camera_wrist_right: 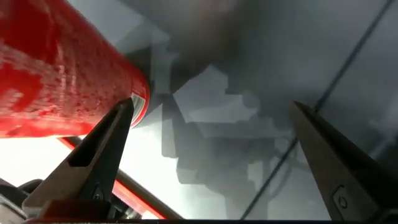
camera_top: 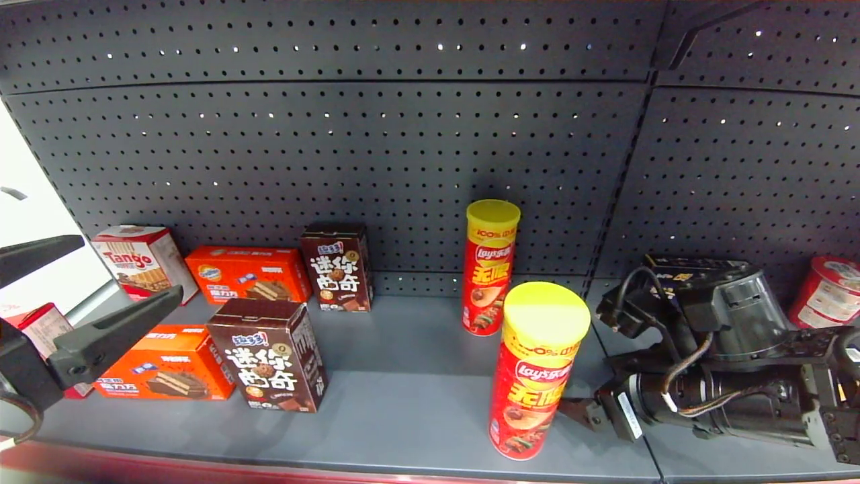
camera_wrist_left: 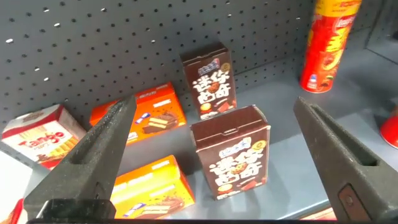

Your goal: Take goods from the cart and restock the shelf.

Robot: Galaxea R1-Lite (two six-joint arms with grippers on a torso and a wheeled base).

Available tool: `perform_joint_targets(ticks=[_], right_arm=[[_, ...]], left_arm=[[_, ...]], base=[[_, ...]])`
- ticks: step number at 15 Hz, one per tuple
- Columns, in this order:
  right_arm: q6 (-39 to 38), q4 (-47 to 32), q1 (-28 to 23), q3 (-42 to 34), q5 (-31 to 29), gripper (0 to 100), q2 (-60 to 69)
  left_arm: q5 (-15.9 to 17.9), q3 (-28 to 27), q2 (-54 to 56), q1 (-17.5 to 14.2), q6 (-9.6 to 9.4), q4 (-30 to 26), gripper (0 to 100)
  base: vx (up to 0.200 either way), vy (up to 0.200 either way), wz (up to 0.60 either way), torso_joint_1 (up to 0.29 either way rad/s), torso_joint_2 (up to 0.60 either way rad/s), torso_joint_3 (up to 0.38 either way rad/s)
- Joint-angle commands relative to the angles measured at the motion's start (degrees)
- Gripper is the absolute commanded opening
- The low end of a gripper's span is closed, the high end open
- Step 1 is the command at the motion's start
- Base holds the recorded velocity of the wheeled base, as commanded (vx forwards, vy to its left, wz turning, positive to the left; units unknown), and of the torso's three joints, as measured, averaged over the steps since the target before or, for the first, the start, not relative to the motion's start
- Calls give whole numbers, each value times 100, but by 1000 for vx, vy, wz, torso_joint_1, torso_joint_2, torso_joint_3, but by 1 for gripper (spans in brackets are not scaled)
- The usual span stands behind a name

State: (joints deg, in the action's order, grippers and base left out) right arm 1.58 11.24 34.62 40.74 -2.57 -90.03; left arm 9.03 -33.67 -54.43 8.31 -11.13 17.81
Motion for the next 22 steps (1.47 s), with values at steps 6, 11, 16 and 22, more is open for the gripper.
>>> perform_joint_targets(ticks=[6, 11, 16, 22], right_arm=[[0, 36, 80, 48, 2, 100, -199], [0, 54, 177, 101, 11, 100, -261], [0, 45, 238, 294, 2, 100, -428], [-9, 45, 352, 391, 2, 100, -560]], left_arm=[[11, 98, -6, -32, -3, 3, 100], [11, 194, 64, -32, -3, 3, 100], [20, 229, 73, -32, -3, 3, 100], [28, 273, 91, -32, -3, 3, 100]], base=[[0, 0, 0, 0, 0, 0], [0, 0, 0, 0, 0, 0], [0, 0, 0, 0, 0, 0], [0, 0, 0, 0, 0, 0]])
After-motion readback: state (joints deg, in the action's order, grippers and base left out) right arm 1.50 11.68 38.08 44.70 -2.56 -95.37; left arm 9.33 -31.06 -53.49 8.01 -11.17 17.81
